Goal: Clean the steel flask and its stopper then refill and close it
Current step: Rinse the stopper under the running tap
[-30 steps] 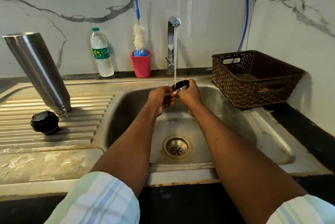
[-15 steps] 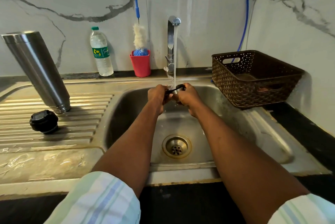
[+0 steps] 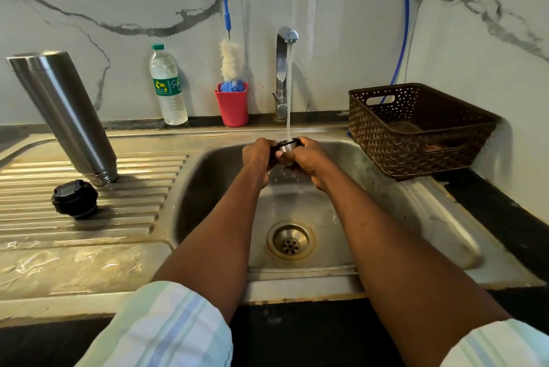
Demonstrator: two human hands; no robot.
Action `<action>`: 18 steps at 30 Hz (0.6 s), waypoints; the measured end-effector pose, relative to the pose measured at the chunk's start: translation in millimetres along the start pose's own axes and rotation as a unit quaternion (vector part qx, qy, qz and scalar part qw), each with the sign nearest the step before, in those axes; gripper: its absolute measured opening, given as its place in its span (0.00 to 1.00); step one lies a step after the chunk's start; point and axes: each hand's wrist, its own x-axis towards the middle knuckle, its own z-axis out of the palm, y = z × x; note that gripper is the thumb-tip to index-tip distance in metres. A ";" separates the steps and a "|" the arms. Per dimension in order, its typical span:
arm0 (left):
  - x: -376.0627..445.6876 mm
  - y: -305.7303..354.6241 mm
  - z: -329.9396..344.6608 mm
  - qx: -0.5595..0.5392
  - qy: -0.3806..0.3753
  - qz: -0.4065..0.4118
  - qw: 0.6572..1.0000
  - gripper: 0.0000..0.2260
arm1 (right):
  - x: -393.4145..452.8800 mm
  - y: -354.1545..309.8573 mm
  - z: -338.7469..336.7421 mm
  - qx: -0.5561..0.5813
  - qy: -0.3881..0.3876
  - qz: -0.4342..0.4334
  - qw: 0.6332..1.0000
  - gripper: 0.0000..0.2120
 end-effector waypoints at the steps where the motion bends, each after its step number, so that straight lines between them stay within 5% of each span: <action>1: -0.1 0.0 0.2 -0.001 -0.002 0.000 1.000 0.11 | 0.3 1.4 -0.5 0.022 0.009 0.017 1.000 0.17; 7: -0.8 -0.3 1.1 0.026 -0.056 -0.019 0.998 0.12 | -0.8 1.4 -3.5 0.151 0.004 0.153 0.977 0.21; 11: 0.3 -0.7 1.1 0.043 -0.069 -0.035 0.996 0.13 | -1.1 -0.5 -0.2 0.177 0.004 0.154 0.972 0.29; 18: 2.0 -0.8 -2.2 0.007 -0.053 -0.047 0.997 0.15 | -3.1 -4.3 1.4 0.185 -0.008 0.119 0.975 0.23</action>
